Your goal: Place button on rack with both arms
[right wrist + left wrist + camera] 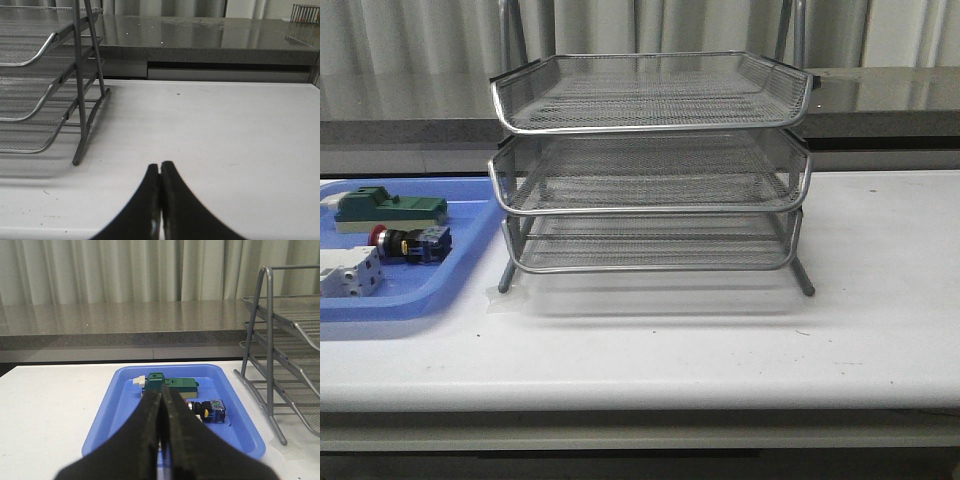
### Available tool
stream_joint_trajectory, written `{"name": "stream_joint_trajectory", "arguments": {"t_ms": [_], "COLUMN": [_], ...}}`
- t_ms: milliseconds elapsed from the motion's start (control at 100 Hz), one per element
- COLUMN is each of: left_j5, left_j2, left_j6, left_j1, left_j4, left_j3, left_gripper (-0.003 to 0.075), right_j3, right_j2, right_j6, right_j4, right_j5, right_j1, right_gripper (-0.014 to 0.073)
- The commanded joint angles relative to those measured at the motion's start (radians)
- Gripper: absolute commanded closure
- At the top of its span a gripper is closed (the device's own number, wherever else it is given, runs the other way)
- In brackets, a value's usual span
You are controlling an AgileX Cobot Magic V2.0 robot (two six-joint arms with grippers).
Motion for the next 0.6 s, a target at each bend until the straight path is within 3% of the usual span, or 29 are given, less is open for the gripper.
{"name": "stream_joint_trajectory", "arguments": {"t_ms": [0, 130, 340, 590], "left_j5": [-0.082, -0.082, -0.082, -0.082], "left_j2": [-0.032, -0.032, -0.032, -0.032], "left_j6": [-0.006, -0.006, -0.006, -0.006], "left_j1": [0.001, 0.001, 0.001, 0.001], "left_j4": [0.000, 0.000, 0.000, 0.000], "left_j3": [0.035, 0.035, 0.035, 0.035], "left_gripper": [0.0741, 0.0741, 0.0741, 0.0741], "right_j3": [0.001, -0.008, -0.127, -0.387], "right_j2": [-0.017, -0.017, 0.025, 0.254], "right_j6": [-0.008, -0.007, -0.006, -0.006], "right_j4": [-0.002, 0.008, 0.058, 0.094], "right_j5": [-0.127, -0.174, -0.080, 0.241], "right_j1": [-0.006, -0.006, -0.006, -0.006], "right_gripper": [0.0652, 0.0652, 0.0652, 0.0652]}}
